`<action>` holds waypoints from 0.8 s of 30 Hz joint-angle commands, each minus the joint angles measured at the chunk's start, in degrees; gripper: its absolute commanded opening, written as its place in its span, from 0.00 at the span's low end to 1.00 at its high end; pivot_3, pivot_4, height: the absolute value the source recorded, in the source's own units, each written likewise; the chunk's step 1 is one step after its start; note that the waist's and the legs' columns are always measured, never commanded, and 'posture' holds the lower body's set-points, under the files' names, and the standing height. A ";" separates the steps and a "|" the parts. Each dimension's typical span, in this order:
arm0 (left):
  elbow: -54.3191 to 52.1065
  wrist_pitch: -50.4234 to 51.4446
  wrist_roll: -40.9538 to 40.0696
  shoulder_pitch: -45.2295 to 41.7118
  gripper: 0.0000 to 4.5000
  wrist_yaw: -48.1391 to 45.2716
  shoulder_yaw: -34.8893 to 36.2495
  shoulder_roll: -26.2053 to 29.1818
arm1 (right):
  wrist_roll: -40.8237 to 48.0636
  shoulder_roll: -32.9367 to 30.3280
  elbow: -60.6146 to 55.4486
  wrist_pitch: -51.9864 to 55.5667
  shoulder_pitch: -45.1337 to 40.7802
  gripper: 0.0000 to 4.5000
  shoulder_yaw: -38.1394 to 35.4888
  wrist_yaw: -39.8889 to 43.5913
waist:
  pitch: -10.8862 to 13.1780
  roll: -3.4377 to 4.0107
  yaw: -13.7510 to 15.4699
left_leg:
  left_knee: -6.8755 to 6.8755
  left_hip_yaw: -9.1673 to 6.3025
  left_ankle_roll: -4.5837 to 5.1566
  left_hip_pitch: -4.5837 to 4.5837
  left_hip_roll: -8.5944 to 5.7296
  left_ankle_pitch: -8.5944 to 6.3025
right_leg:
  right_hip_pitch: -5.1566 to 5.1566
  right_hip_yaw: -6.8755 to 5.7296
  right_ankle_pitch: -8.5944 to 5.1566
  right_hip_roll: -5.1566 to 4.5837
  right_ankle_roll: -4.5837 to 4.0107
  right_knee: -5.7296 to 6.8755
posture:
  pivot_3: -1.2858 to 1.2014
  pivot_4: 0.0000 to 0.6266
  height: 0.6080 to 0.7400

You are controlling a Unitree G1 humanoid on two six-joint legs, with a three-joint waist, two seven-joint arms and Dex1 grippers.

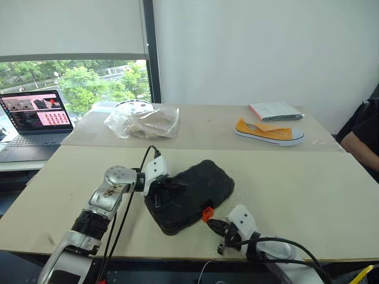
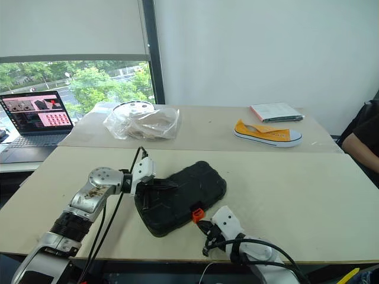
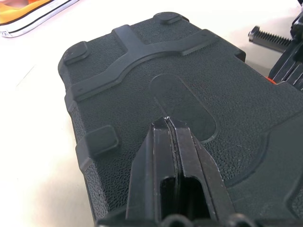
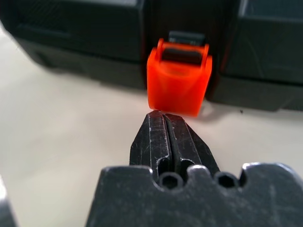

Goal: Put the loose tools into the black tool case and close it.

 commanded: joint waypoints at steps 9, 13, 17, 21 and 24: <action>1.89 2.01 2.67 1.80 0.00 -0.69 -2.43 0.06 | -0.44 2.83 2.82 -15.76 1.06 0.00 -2.46 -0.13 | -0.04 -0.07 -0.10 | 0.00 -0.01 0.10 0.03 0.03 -0.06 | 0.03 0.04 0.01 -0.07 -0.01 0.02 | 0.52 0.24 1.00; 2.27 1.79 2.72 1.74 0.00 -0.94 -2.43 0.04 | -0.34 2.46 2.39 -18.46 1.59 0.00 -3.51 0.00 | -0.01 -0.03 -0.05 | -0.01 -0.01 -0.07 0.00 0.03 0.03 | -0.05 0.02 0.01 -0.06 -0.01 0.02 | 0.52 0.24 1.00; 2.71 1.68 2.78 1.65 0.00 -1.18 -2.50 -0.13 | -0.34 1.80 1.92 -19.68 1.71 0.00 -4.69 0.18 | 0.00 -0.01 -0.04 | -0.02 -0.01 -0.14 -0.05 0.03 0.07 | -0.07 0.01 0.01 -0.06 -0.01 -0.02 | 0.52 0.24 1.00; 3.22 1.54 2.75 1.47 0.00 -1.34 -2.54 -0.36 | -0.35 1.06 1.44 -20.50 1.35 0.00 -5.48 0.65 | 0.00 -0.01 -0.03 | -0.04 -0.02 0.15 -0.04 0.03 -0.09 | -0.08 0.02 0.01 -0.09 -0.01 -0.04 | 0.52 0.24 1.00; 3.38 1.51 2.77 1.53 0.00 -1.27 -2.58 -0.54 | 0.06 0.93 0.81 -20.19 0.94 0.00 -5.72 1.11 | 0.00 0.00 -0.03 | -0.04 -0.02 0.15 -0.04 0.04 -0.09 | -0.08 0.02 0.01 -0.11 -0.01 -0.05 | 0.52 0.24 1.00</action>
